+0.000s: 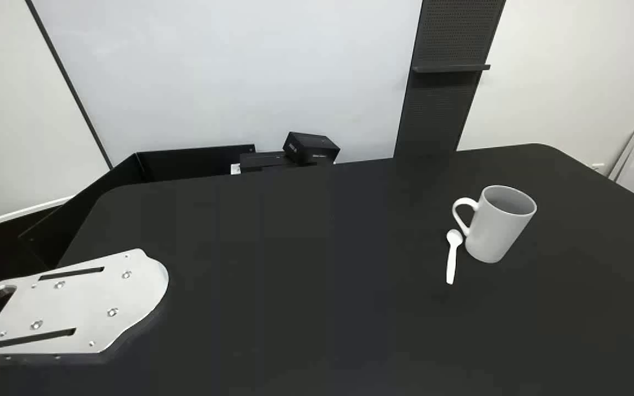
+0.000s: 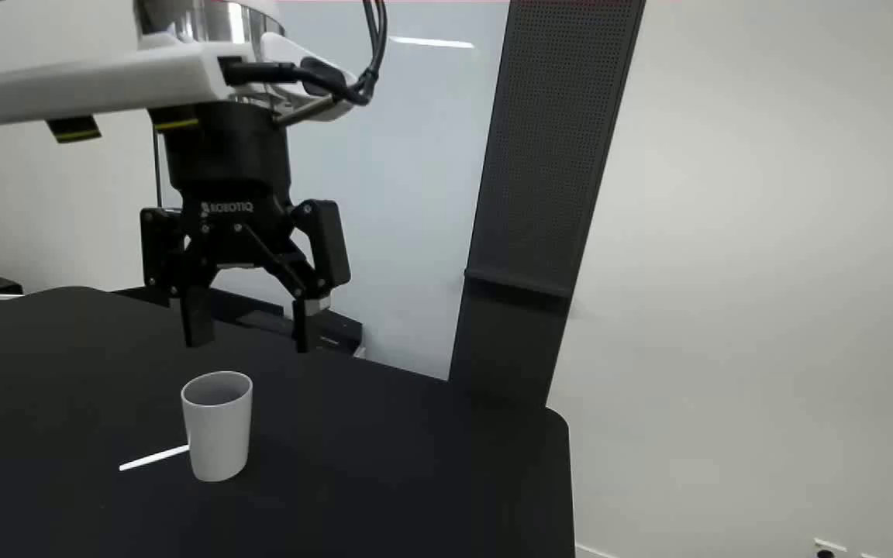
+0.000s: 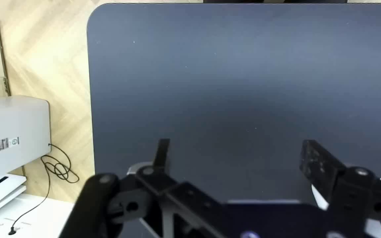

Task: Take the spoon and put it in the cup

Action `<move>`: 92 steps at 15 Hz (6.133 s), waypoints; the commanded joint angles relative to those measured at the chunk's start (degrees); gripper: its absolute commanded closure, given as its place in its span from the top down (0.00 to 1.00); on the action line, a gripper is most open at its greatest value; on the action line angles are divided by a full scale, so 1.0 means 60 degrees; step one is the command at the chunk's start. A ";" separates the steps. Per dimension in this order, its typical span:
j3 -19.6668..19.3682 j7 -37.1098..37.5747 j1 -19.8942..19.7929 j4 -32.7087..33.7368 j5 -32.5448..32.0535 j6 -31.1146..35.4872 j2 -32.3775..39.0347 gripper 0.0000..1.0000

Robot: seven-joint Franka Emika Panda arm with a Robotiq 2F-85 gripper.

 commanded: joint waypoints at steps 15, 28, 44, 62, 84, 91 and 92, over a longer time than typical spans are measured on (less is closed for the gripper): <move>-0.0005 0.0131 0.0154 0.0077 -0.0021 -0.0058 0.0118 1.00; 0.1002 0.2985 0.1195 0.1373 0.2069 -0.0372 0.1528 1.00; 0.1737 1.0623 0.2297 0.3039 0.1696 0.2595 0.3959 1.00; 0.1307 0.9879 0.3118 0.3683 0.2313 0.4111 0.5956 1.00; 0.0919 0.9489 0.3316 0.3918 0.2730 0.4968 0.7078 1.00; 0.0754 0.9488 0.3500 0.4233 0.2803 0.5155 0.7799 1.00; 0.0721 0.9500 0.3554 0.4270 0.2771 0.5159 0.7924 1.00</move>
